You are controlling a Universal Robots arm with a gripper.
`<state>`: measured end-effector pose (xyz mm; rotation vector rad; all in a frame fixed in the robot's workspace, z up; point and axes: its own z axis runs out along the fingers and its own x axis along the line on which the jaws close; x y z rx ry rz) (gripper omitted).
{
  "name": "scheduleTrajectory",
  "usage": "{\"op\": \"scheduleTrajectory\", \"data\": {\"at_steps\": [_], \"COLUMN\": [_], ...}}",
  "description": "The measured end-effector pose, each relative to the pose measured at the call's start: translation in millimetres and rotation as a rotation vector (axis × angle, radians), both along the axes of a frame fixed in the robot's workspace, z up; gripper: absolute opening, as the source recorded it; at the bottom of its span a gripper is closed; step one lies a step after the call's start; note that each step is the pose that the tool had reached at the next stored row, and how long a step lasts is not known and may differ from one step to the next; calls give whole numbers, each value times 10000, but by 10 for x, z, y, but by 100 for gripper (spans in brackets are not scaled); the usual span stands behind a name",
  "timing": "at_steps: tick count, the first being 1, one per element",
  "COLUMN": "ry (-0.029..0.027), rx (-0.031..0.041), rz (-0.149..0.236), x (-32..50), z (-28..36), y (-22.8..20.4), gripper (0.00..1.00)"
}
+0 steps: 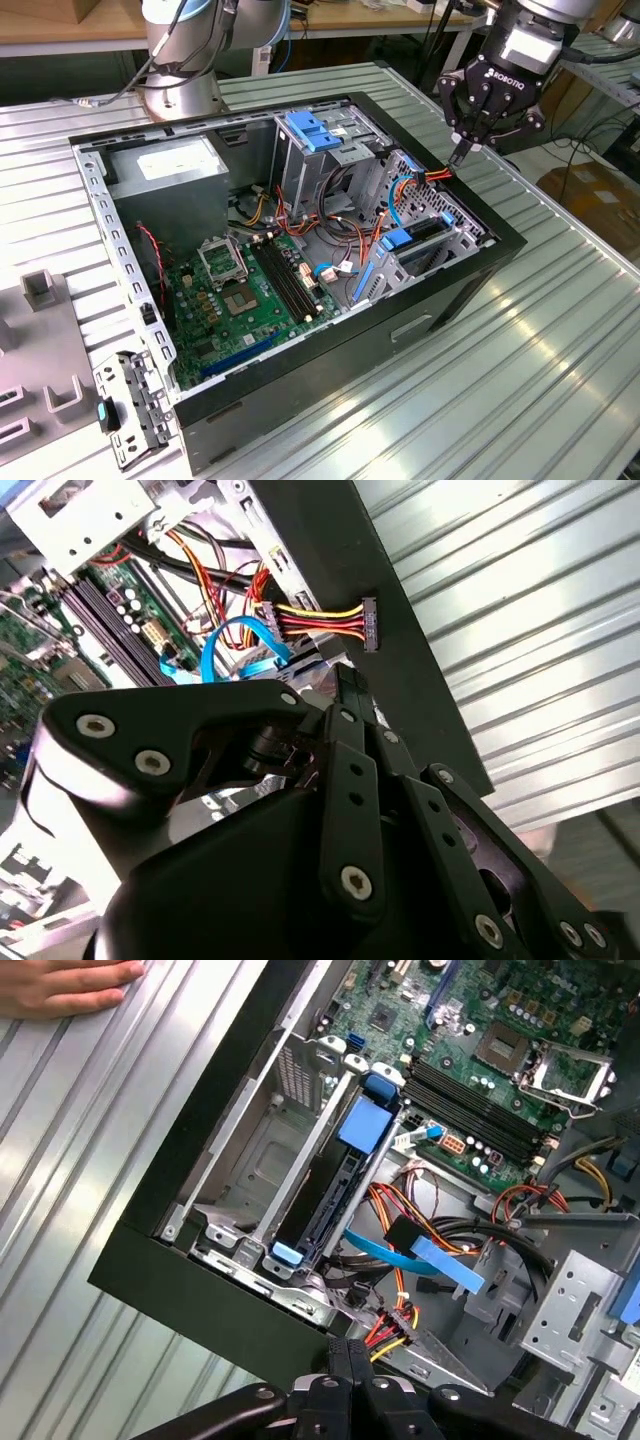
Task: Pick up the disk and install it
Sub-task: 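Insert the first disk wire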
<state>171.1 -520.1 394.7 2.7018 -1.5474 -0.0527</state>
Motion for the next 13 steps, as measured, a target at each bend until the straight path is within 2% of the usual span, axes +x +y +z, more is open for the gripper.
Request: {"op": "scheduleTrajectory", "data": {"at_steps": [1,4,5,7,8,10,12,13], "ry": [-30,-96,-120,-181,-213,-281,-339,-353], "rx": [-2,-5,-7,-16,-19,-31,-49,-57], "rz": [307,879,1003,1163,1238,1424,1853,2017], "x": [0,0,0,2,3,5,6,6], "z": [-9,-27,-35,-49,-57,-75,-103,-112], "y": [0,0,2,10,15,28,38,41], "gripper": [11,11,17,17,24,24,25,31]}}
